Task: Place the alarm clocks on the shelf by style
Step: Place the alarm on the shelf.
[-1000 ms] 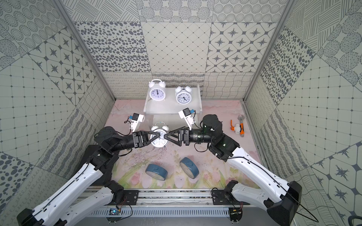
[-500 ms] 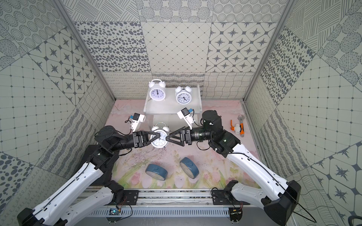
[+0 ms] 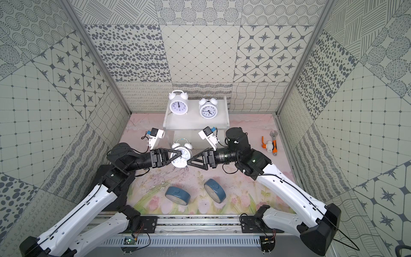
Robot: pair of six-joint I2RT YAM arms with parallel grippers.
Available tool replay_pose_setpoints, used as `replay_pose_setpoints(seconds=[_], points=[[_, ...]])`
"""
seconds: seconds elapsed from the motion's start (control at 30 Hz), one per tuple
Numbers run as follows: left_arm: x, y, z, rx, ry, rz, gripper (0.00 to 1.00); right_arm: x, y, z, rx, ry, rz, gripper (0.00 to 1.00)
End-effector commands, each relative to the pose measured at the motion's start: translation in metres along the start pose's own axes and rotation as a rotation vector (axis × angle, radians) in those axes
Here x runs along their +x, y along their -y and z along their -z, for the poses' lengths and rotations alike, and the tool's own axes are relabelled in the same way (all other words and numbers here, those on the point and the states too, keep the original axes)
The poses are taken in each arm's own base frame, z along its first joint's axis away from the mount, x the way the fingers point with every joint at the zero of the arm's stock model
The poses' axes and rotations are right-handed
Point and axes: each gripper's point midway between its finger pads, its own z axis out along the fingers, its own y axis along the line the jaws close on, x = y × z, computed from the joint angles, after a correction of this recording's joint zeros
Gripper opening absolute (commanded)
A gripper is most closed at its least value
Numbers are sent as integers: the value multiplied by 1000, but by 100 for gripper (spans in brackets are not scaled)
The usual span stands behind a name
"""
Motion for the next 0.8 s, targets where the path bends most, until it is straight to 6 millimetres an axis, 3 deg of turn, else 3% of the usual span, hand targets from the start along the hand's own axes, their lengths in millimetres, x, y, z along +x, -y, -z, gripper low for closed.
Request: replay_pose_setpoints(seconds=[0.0, 0.57, 0.77], points=[[-9, 29, 1, 91, 17, -120, 27, -6, -3, -4, -16, 15, 30, 77], [-5, 29, 2, 99, 5, -118, 26, -25, -8, -2, 2, 60, 64, 79], [-4, 29, 3, 95, 7, -124, 25, -30, -13, 1, -4, 86, 78, 70]])
